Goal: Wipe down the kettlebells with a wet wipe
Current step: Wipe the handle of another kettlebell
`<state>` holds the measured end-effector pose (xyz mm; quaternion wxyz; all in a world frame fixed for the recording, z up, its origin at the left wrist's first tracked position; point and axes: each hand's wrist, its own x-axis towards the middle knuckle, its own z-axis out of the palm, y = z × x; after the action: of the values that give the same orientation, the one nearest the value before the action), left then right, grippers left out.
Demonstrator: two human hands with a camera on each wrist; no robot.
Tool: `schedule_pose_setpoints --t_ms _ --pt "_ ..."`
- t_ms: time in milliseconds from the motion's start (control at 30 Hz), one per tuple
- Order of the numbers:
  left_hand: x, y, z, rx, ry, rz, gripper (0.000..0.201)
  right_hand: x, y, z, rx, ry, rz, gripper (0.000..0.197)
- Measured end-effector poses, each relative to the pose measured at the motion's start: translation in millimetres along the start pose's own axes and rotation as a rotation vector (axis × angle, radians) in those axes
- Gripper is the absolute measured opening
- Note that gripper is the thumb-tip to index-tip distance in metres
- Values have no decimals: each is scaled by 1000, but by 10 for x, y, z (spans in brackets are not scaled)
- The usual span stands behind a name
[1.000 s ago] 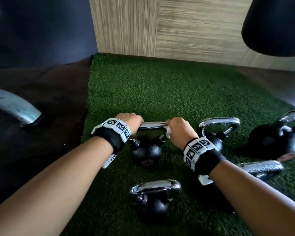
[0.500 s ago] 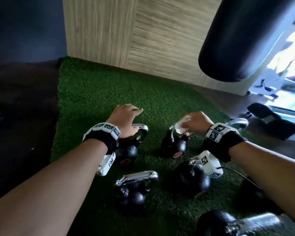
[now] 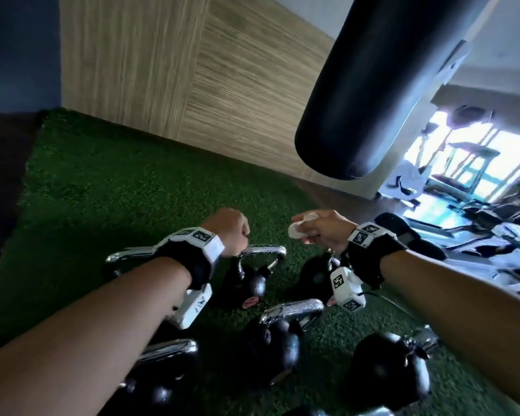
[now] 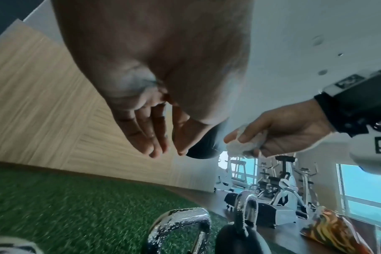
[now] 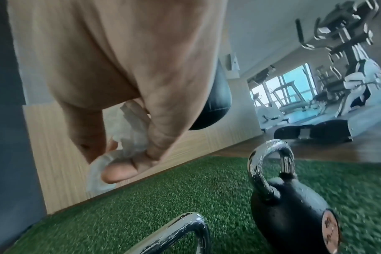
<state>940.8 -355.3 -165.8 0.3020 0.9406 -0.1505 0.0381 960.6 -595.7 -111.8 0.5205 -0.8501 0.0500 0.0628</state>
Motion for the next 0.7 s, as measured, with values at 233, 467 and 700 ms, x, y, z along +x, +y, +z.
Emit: schedule_pose_setpoints --t_ms 233,467,700 --pt "167 -149 166 265 -237 -178 32 490 348 -352 -236 -140 -94 41" --pt "330 -268 901 352 -262 -451 32 936 736 -447 -365 -335 -233 28" --pt "537 -500 1602 172 -171 -667 80 1396 1311 -321 -241 -136 -409 24"
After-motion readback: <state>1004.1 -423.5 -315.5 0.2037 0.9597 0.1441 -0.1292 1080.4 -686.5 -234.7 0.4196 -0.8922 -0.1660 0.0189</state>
